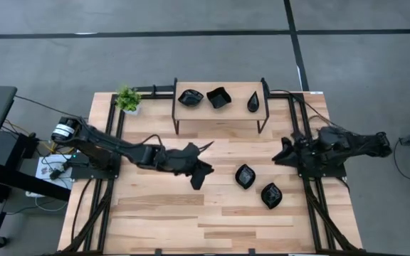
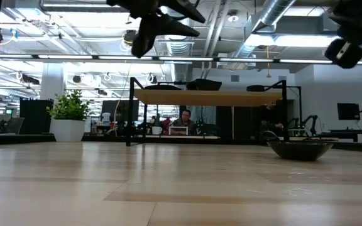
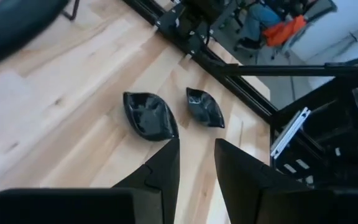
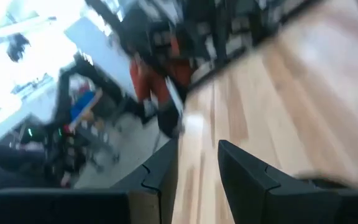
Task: Pick & Place Mini shaped plates
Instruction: Stack the black plate on top of the black plate on the shelf
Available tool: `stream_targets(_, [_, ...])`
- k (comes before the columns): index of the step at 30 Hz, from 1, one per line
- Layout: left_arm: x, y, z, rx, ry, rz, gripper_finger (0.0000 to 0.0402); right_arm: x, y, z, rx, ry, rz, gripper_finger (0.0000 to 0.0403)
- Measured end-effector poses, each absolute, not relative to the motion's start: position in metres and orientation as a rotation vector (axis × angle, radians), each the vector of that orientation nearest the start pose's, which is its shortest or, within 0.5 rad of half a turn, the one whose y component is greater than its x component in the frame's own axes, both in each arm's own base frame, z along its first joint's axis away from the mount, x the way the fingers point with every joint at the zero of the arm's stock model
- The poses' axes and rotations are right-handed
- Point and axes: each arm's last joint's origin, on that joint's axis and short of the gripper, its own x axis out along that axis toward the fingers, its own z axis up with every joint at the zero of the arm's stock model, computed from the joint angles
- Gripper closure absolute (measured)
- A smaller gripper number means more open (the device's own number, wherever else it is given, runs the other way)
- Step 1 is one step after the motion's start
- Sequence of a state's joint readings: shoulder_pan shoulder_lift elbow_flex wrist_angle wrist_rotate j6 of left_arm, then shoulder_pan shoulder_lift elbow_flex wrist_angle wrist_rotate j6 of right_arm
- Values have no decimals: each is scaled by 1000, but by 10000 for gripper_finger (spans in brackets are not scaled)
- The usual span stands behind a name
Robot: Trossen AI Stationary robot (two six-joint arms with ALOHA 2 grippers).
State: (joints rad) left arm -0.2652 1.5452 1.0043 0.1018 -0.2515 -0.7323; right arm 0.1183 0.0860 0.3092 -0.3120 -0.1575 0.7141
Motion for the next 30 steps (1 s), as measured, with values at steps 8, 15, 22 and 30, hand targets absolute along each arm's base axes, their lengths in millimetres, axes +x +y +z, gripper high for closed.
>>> stream_targets(8, [324, -92, 247, -615, 368, 226, 300, 97, 21, 211, 773, 598, 115, 296])
stream_targets(15, [324, -88, 245, -615, 389, 254, 300, 122, 24, 212, 838, 784, -21, 296])
stream_targets(22, [311, -88, 248, -554, 466, 265, 300, 155, 28, 200, 910, 952, -213, 296])
stream_targets(30, [266, -82, 274, -504, 409, 256, 300, 183, 32, 175, 940, 1109, -373, 296])
